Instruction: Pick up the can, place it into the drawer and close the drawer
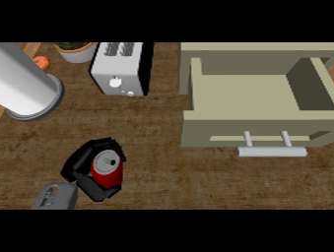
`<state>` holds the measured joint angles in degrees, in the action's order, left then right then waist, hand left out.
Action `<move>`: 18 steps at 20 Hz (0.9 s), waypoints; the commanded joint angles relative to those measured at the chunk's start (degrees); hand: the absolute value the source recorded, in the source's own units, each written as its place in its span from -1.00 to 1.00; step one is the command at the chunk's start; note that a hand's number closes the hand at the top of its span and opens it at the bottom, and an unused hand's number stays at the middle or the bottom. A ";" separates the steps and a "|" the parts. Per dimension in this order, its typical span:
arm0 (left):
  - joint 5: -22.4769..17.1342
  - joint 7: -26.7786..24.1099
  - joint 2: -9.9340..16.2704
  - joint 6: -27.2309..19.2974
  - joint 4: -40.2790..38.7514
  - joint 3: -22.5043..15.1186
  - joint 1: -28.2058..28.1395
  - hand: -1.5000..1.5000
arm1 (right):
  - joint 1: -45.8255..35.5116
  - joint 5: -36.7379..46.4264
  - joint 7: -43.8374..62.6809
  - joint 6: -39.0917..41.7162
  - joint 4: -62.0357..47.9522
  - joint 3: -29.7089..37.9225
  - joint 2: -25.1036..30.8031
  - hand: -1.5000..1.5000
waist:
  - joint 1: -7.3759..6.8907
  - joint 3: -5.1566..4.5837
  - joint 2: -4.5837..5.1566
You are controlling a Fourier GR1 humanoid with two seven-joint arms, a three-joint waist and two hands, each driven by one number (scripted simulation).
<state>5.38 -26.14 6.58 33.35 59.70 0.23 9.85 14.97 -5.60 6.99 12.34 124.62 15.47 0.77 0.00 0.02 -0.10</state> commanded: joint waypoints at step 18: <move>-5.33 23.60 -6.54 -33.85 22.09 4.94 7.50 1.00 | -0.17 -2.30 1.24 -0.21 1.64 1.86 0.97 -1.00 | 0.03 -0.01 -0.01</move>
<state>-0.25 -7.89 0.65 1.69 75.86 8.71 15.97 17.05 -7.48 5.85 13.12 125.75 16.79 1.20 0.11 0.03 -0.12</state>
